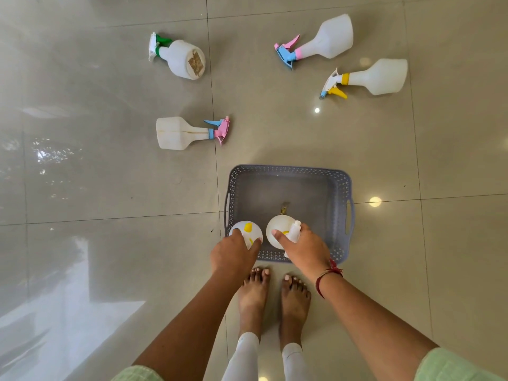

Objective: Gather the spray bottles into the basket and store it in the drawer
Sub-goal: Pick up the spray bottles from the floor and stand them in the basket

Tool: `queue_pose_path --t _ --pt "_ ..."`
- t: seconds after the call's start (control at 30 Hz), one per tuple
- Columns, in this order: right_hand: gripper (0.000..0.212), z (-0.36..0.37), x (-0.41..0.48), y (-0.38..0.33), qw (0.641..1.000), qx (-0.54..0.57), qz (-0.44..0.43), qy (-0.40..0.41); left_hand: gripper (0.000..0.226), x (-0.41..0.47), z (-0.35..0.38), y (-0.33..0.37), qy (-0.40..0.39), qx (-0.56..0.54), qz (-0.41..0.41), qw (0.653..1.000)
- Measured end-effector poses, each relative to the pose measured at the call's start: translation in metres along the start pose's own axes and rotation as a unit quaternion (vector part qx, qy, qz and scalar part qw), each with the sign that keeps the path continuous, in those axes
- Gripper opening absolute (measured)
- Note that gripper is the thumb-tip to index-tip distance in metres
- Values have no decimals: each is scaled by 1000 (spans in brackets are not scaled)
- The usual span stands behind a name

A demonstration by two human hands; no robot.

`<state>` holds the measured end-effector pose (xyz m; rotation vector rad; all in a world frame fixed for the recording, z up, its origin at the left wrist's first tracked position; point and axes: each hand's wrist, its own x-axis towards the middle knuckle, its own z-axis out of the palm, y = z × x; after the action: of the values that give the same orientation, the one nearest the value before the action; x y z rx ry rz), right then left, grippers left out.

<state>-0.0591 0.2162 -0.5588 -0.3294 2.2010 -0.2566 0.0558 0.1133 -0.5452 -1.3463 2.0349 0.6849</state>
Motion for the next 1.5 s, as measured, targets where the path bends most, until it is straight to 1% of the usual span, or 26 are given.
queue_pose_path --t 0.13,0.2,0.3,0.43,0.53,0.63,0.73,0.87,0.97,1.03,1.17,1.23,1.33,1.4,1.5 --pt "86 -21 -11 -4 998 8 22 53 69 -1 -21 -7 52 -18 -12 998" --pt "88 -35 -14 -12 995 -7 15 96 71 1 -37 -10 73 -51 -13 996" --pt "80 -52 -5 -34 992 -1 -9 129 66 16 -61 -13 105 -93 7 990" --pt "62 -58 31 -74 988 -7 -85 126 59 55 -84 -13 138 -84 47 986" --pt "51 -55 72 -105 983 -44 -135 119 59 94 -94 -15 141 -52 70 986" --pt "46 -51 119 -135 979 -62 -168 95 59 138 -103 -19 157 -12 87 984" --pt "45 -47 164 -159 973 -93 -198 67 60 185 -112 -23 171 47 103 979" --pt "49 -36 215 -186 964 -124 -221 78 66 241 -117 -27 184 154 125 963" --pt "54 -16 241 -200 970 -97 -217 53 83 276 -113 -33 179 243 96 948" --pt "55 -1 250 -204 970 -84 -223 37 88 291 -109 -36 173 265 61 947" --pt "55 23 259 -199 967 -76 -242 2 64 303 -103 -37 187 284 51 939" --pt "53 25 259 -194 968 -60 -244 -1 60 301 -104 -38 189 271 53 942" --pt "56 22 248 -194 971 -7 -239 -1 51 287 -105 -38 193 206 52 958" --pt "59 17 232 -197 969 54 -241 -4 45 270 -105 -36 191 153 65 967" --pt "50 0 191 -198 949 186 -254 -23 46 236 -109 -27 184 60 99 976"
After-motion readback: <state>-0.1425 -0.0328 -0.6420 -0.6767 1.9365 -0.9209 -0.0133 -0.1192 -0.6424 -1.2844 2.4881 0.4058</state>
